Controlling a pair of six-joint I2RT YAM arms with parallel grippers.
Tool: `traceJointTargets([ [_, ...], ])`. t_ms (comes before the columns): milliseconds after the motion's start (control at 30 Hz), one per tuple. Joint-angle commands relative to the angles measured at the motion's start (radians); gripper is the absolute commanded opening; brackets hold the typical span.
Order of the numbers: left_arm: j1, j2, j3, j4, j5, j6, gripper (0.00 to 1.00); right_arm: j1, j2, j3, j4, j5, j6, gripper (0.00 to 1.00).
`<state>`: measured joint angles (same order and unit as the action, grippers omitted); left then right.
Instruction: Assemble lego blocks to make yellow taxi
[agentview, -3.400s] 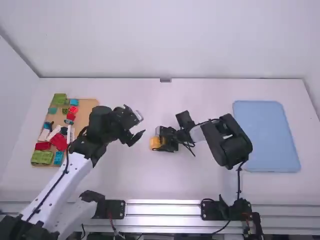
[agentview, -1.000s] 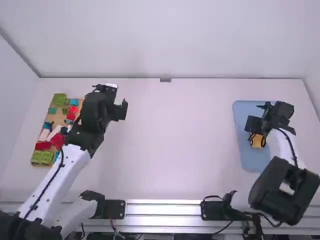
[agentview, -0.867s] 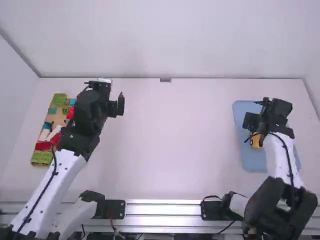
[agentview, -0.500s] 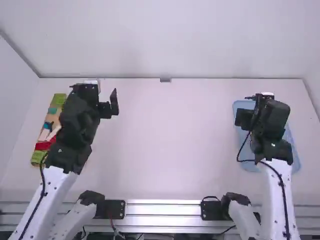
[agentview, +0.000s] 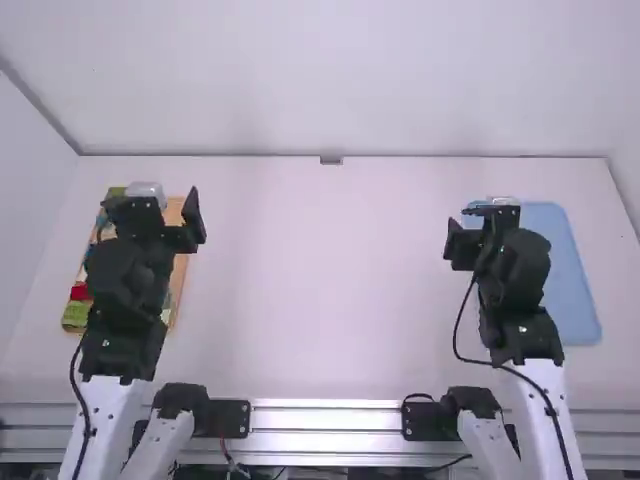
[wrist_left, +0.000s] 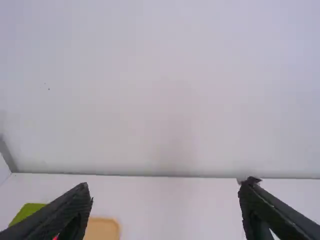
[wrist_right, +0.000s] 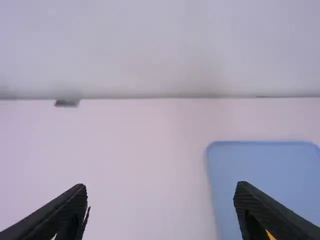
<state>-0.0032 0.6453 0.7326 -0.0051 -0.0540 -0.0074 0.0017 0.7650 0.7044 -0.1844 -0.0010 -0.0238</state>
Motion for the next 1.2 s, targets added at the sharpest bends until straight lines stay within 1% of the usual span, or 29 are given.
traceJointTargets([
  [0, 0.003, -0.06, -0.053, 0.005, 0.054, 0.007, 0.71, -0.002, -0.06, -0.056, 0.036, 0.001, 0.024, 0.7],
  [233, 0.003, -0.208, -0.2, 0.005, 0.054, 0.007, 0.56, -0.002, -0.207, -0.203, 0.184, 0.001, 0.024, 0.56],
  [533, 0.003, -0.42, -0.412, 0.005, 0.054, 0.007, 0.35, -0.002, -0.42, -0.416, 0.184, 0.001, 0.024, 0.34],
  [900, 0.003, -0.616, -0.608, 0.005, 0.054, 0.007, 0.15, -0.002, -0.619, -0.615, 0.184, 0.001, 0.024, 0.14],
  [1000, 0.003, -0.645, -0.646, 0.005, 0.054, 0.007, 0.12, -0.002, -0.657, -0.654, 0.184, 0.001, 0.024, 0.11],
  [1167, 0.003, -0.645, -0.699, 0.005, 0.054, 0.007, 0.06, -0.002, -0.711, -0.704, 0.184, 0.001, 0.024, 0.05],
])
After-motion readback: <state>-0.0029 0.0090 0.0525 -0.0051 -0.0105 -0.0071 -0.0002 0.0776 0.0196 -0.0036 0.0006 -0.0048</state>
